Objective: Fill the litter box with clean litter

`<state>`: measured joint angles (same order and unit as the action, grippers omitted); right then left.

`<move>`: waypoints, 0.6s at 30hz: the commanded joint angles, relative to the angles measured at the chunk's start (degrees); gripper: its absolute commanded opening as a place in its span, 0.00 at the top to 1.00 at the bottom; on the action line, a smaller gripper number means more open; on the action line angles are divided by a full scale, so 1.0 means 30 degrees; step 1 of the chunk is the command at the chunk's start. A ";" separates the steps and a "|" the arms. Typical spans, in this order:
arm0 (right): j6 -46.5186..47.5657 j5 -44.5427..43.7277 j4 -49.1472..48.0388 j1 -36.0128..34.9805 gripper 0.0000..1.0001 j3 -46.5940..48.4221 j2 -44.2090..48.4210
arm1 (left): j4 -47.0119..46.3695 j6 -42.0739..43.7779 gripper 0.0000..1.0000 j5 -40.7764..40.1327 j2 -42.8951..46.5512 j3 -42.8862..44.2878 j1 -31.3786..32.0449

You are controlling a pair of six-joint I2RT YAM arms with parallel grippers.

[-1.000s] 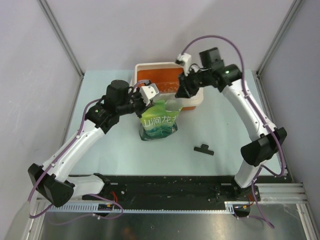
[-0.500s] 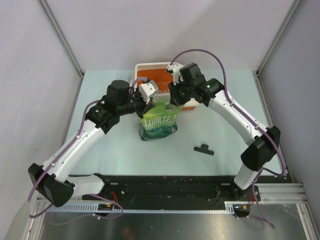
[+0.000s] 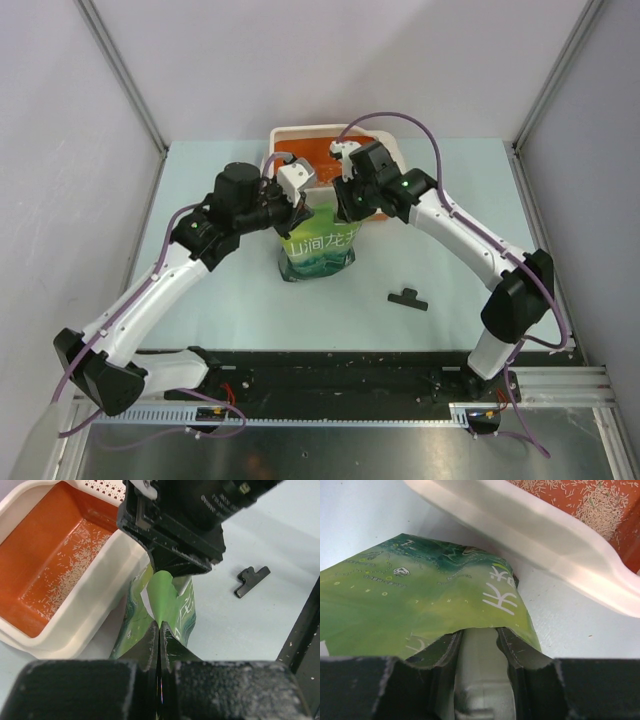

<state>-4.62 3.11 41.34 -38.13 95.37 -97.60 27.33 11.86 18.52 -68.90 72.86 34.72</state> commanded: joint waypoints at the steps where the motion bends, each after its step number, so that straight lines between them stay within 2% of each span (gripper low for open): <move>1: 0.0019 -0.2737 0.0165 -0.0473 1.00 -0.0618 -0.0454 | -0.3982 -0.2193 1.00 0.0389 0.1640 0.0762 0.0351; 7: -0.0919 -0.2475 -0.0012 -0.0650 1.00 -0.2024 -0.0805 | -0.4540 -0.2575 1.00 -0.0022 0.1874 0.0177 0.0351; 18: -0.4082 0.2677 -0.1387 0.0024 1.00 -0.2406 -0.1947 | -0.4687 -0.2109 1.00 -0.0198 0.1816 -0.0116 0.0380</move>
<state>-12.62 4.73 34.68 -38.50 89.97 -99.07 24.51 7.35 16.32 -67.79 70.59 35.14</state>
